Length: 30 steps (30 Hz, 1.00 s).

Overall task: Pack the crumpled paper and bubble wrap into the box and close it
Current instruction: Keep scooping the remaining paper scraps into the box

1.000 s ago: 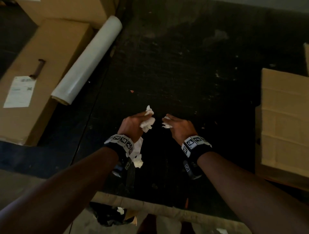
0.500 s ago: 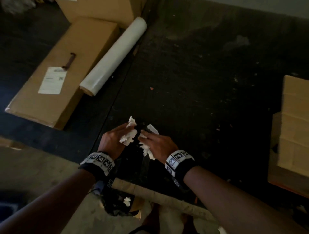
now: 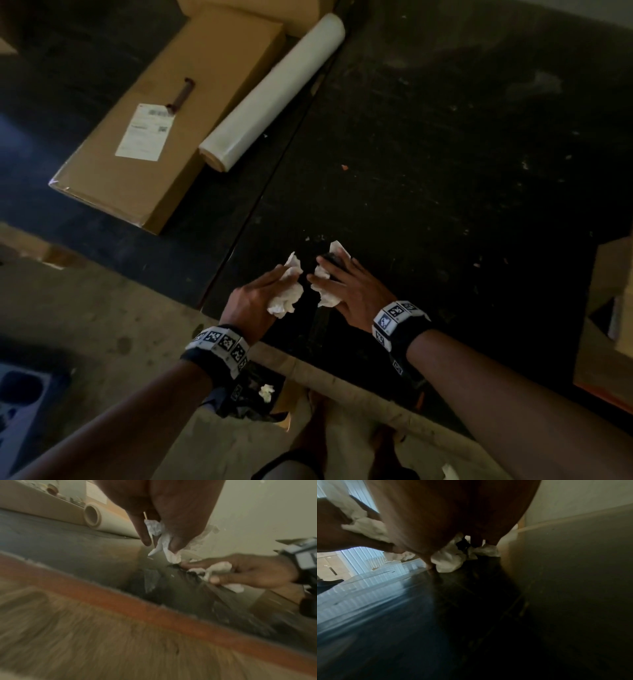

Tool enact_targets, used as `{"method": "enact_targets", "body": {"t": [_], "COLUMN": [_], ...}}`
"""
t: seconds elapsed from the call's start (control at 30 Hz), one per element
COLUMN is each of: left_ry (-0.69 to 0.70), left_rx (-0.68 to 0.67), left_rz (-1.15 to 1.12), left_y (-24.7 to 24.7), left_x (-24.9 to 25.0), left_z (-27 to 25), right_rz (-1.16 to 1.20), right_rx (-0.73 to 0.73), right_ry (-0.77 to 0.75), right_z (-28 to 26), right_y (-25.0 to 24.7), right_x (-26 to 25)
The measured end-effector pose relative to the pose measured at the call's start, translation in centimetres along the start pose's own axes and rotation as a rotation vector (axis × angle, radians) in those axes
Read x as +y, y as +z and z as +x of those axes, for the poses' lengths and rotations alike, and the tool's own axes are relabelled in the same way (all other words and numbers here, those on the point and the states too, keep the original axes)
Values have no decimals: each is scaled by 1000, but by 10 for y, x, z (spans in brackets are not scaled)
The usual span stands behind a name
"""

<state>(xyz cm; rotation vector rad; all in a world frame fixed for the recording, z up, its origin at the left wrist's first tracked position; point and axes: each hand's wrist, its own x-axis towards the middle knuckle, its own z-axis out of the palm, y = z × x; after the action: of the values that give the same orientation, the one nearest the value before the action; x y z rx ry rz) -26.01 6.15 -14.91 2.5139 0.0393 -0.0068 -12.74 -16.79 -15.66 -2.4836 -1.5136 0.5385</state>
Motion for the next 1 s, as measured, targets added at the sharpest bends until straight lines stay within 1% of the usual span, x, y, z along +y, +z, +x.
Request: {"method": "enact_targets", "body": {"t": [0.1, 0.17, 0.4, 0.5, 0.67, 0.8, 1.0], "left_ry": [46, 48, 68, 71, 73, 109, 204], "left_rx": [-45, -58, -57, -51, -46, -21, 57], "left_rz": [16, 39, 6, -9, -13, -21, -66], "left_y": [7, 10, 11, 9, 2, -7, -28], "left_x": [-5, -6, -4, -1, 9, 22, 69], "left_z": [-6, -8, -11, -10, -3, 9, 50], "right_rz": [97, 117, 131, 146, 189, 181, 145], "right_rx": [8, 25, 35, 20, 37, 37, 172], "right_ry": [46, 80, 148, 177, 238, 288, 360], "right_z": [3, 4, 12, 13, 7, -2, -35], "right_y": [-6, -10, -16, -24, -41, -64, -123], "right_x": [5, 5, 3, 2, 5, 9, 10]}}
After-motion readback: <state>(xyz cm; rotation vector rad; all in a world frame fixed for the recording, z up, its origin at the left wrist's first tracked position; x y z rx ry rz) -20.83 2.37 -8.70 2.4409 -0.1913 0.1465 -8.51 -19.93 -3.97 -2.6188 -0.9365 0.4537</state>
